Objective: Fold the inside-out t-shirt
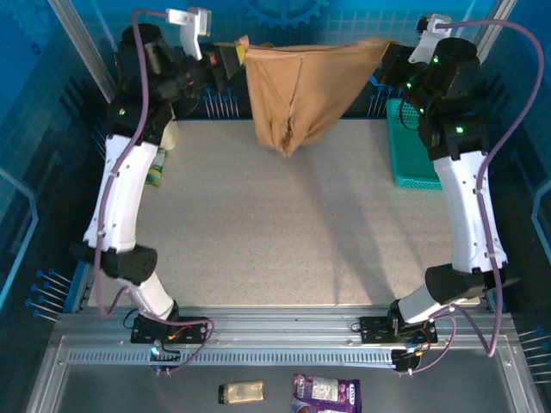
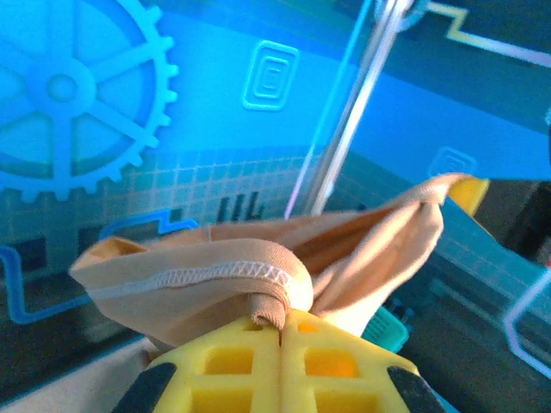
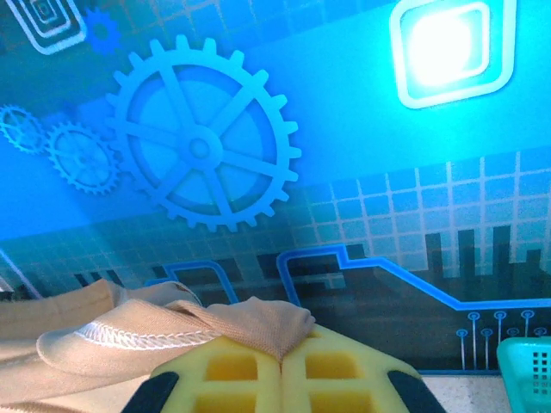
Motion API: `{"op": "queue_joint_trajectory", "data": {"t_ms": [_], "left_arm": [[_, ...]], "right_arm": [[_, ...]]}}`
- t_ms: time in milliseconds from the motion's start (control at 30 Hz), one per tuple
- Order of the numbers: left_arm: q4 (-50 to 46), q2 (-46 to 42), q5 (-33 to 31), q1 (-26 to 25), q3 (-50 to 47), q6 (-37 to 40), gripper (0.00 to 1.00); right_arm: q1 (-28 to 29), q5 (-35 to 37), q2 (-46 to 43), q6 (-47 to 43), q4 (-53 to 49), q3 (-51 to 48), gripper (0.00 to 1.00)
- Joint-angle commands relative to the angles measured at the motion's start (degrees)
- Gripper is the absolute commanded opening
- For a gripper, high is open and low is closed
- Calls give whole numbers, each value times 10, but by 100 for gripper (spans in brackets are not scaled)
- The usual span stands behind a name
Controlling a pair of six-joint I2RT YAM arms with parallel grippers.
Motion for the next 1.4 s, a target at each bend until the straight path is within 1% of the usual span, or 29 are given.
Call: {"op": "queue_joint_trajectory", "data": {"t_ms": [0, 100, 167, 200, 267, 300, 333, 367, 400, 433, 500, 533, 567, 667, 767, 833, 933, 1033, 1067, 1133, 1233, 1333, 1367], "left_arm": [[33, -78, 63, -11, -158, 9, 0], [57, -162, 110, -41, -332, 55, 0], [55, -206, 125, -72, -440, 79, 1], [56, -219, 132, -84, -480, 79, 2], [48, -232, 156, -110, -553, 82, 7], [38, -231, 158, -123, -584, 85, 13], [20, -227, 154, -133, -604, 95, 21], [1, -221, 145, -140, -613, 107, 25], [-18, -211, 127, -145, -619, 116, 28], [-31, -200, 112, -148, -620, 120, 29], [-44, -176, 95, -149, -613, 129, 29], [-43, -162, 89, -149, -606, 129, 29], [-41, -150, 85, -151, -598, 130, 30], [-48, -96, 66, -162, -554, 140, 32], [-82, -26, 30, -184, -493, 161, 34], [-106, 26, -22, -203, -453, 174, 37], [-157, 109, -146, -223, -380, 183, 38], [-183, 168, -216, -227, -333, 215, 37], [-195, 180, -221, -227, -321, 236, 37], [-224, 208, -258, -227, -296, 311, 40], [-249, 250, -354, -226, -263, 406, 42], [-271, 288, -404, -226, -240, 496, 44], [-270, 294, -412, -226, -237, 513, 45]], "right_arm": [[-20, -23, -28, 24, 0, -64, 0], [-22, -59, -56, 32, -9, -150, 0], [-20, -91, -81, 39, -17, -234, 0], [-18, -103, -93, 43, -22, -275, 0], [-10, -114, -120, 52, -38, -369, 0], [-6, -119, -134, 60, -43, -419, 0], [-4, -123, -146, 69, -50, -469, 0], [-1, -124, -153, 77, -57, -511, 0], [2, -121, -158, 88, -67, -551, 1], [6, -115, -158, 99, -80, -584, 7], [12, -99, -155, 115, -101, -628, 23], [17, -90, -154, 118, -108, -643, 28], [22, -77, -155, 121, -115, -653, 30], [37, -49, -158, 122, -122, -660, 33], [50, -42, -154, 120, -118, -653, 36], [59, -43, -145, 120, -113, -649, 36], [72, -62, -126, 121, -95, -649, 38], [87, -62, -112, 125, -89, -644, 39], [91, -61, -108, 126, -88, -642, 39], [96, -60, -105, 129, -87, -639, 39], [104, -58, -106, 133, -82, -642, 39], [109, -57, -107, 137, -84, -643, 39], [110, -56, -107, 138, -84, -644, 39]]}}
